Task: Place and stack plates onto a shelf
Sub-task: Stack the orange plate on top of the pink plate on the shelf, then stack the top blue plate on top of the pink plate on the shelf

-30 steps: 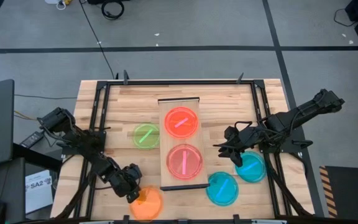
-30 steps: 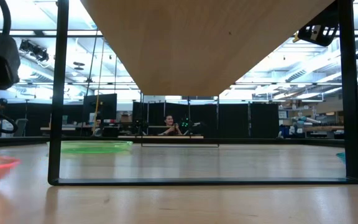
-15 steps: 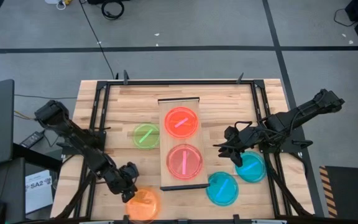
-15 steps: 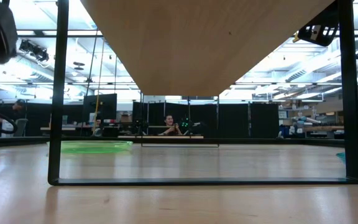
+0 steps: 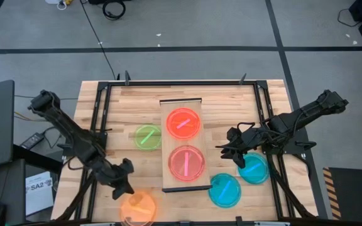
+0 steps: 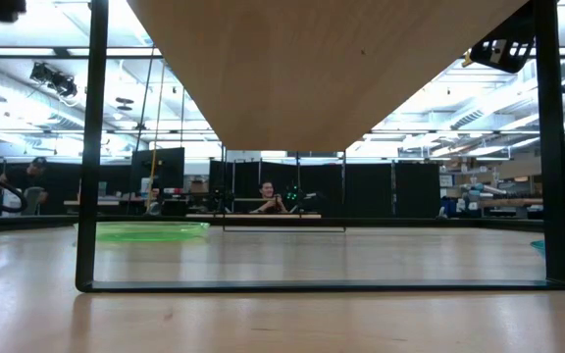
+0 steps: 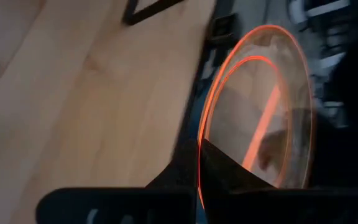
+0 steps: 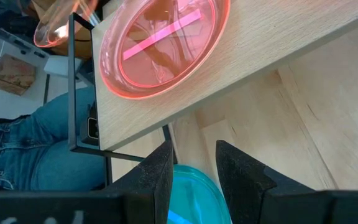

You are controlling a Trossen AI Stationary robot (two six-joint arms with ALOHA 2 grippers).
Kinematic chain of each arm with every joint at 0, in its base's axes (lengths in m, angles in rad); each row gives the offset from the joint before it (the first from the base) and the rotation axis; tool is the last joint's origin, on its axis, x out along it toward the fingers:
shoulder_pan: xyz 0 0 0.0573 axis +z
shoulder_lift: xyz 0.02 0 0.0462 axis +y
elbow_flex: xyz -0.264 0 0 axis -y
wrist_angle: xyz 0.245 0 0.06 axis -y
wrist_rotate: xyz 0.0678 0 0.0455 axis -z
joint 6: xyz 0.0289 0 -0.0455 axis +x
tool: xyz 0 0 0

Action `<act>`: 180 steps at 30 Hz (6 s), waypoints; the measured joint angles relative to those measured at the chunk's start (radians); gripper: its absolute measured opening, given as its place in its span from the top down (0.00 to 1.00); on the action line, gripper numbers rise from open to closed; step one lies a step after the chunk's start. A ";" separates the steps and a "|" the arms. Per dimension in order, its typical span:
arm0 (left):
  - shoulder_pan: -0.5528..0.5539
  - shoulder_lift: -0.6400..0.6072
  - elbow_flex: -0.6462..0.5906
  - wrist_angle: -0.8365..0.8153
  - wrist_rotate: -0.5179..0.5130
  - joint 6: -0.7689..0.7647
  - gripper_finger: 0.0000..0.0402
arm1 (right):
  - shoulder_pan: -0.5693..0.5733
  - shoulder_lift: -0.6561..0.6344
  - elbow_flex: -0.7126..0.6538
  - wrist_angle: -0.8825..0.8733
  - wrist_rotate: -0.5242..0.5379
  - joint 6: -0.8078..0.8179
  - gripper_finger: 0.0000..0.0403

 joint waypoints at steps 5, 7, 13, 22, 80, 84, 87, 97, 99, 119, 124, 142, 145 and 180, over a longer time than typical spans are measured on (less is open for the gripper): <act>0.064 -0.083 0.000 0.000 -0.021 0.024 0.98 | 0.000 0.000 0.000 0.000 0.000 0.000 0.68; 0.108 -0.108 0.000 -0.001 -0.026 0.046 0.98 | 0.000 0.000 0.000 0.000 0.000 0.000 0.68; 0.279 -0.166 0.000 0.000 -0.028 0.131 0.98 | 0.000 0.000 0.000 0.000 0.000 0.000 0.68; 0.580 -0.178 0.001 0.002 -0.028 0.166 0.98 | 0.000 0.000 0.000 0.000 0.000 0.000 0.68; 0.945 0.121 0.001 0.394 -0.020 0.189 0.89 | 0.000 0.000 0.000 0.000 0.000 -0.045 0.68; 0.945 0.121 0.001 0.390 -0.024 0.192 0.88 | 0.000 0.000 0.000 0.000 0.000 -0.045 0.68; 0.945 0.121 0.001 0.390 -0.028 0.192 0.86 | 0.000 0.000 0.000 0.000 0.000 -0.045 0.68; 0.945 0.119 0.001 0.390 -0.056 0.217 0.74 | 0.000 0.000 0.000 0.000 0.000 -0.045 0.68; 0.945 0.119 0.001 0.390 -0.064 0.219 0.71 | 0.000 0.000 0.000 0.000 0.000 -0.045 0.68; 0.944 0.119 0.001 0.584 -0.142 0.364 0.55 | 0.000 0.000 0.000 0.000 0.000 -0.045 0.68; 0.945 0.119 0.002 0.611 -0.142 0.366 0.55 | 0.000 0.000 0.000 0.000 0.000 -0.045 0.68; 0.928 0.077 0.002 0.585 -0.015 0.631 0.55 | 0.000 0.000 0.000 -0.060 -0.080 -0.053 0.68; 0.902 0.071 0.001 0.580 0.018 0.663 0.55 | 0.000 0.000 0.000 -0.142 -0.076 -0.062 0.68; 0.723 0.071 0.001 0.515 -0.003 0.787 0.55 | 0.017 0.000 -0.263 -0.403 -0.097 -0.263 0.68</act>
